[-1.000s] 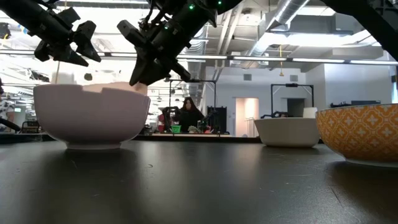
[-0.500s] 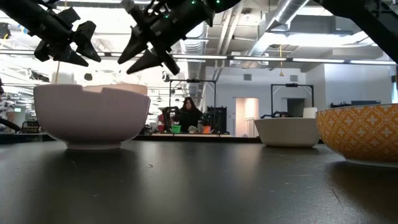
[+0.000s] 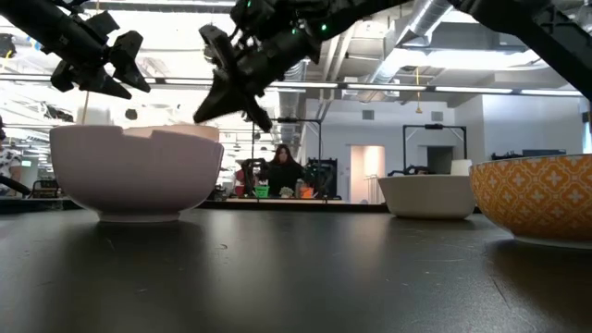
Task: Nest bowls inside each other
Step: Stack the pink bowl on top of the white bowl
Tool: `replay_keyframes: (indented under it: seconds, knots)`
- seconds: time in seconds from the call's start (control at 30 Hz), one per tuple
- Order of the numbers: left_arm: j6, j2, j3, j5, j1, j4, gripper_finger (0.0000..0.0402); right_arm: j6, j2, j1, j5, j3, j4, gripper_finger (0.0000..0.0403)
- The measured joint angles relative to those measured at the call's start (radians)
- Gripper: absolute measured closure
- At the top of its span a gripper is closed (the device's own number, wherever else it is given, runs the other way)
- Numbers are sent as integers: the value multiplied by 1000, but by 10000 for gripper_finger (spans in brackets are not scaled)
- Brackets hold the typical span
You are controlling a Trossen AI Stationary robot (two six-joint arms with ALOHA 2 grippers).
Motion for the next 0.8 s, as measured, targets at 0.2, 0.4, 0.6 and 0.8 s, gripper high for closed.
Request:
replay_keyframes:
  seconds: [0.2,0.4,0.6,0.8]
  knots:
    - [0,0,0,0,0,0,173,-2,48,-22,-109,1,21,401]
    - [0,0,0,0,0,-2,173,-2,59,-22,-94,2,58,402]
    - [-2,0,0,0,0,-19,173,-3,50,-22,-96,3,51,402]
    - [-13,0,0,0,0,-30,173,-26,15,-42,-101,7,-29,402]
